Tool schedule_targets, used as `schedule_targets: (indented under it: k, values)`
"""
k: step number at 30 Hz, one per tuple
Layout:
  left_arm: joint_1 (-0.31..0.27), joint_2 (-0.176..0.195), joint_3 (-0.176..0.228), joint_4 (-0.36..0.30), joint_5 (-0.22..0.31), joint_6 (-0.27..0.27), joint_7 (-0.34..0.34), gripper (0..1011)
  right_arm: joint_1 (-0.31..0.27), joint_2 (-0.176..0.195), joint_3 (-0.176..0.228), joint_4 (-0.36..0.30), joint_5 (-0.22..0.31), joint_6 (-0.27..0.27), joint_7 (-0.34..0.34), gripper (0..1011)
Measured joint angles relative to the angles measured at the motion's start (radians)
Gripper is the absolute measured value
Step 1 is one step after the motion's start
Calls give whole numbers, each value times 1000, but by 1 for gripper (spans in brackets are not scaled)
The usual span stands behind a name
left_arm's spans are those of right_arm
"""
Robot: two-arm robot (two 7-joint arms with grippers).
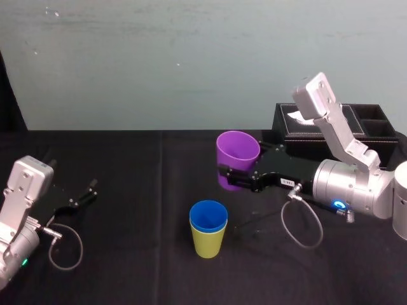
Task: Stack the three plastic cups sequentially using one hand.
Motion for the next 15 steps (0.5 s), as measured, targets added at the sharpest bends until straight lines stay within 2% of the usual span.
schedule_targets:
  k: [6,15]
  values:
    - [0,0,0,0,0,0,0,1000,-8,18,-18,-35,16,-1,9,723]
    - [0,0,0,0,0,0,0,1000,-14,33,-57,-48,31,-12,19,723]
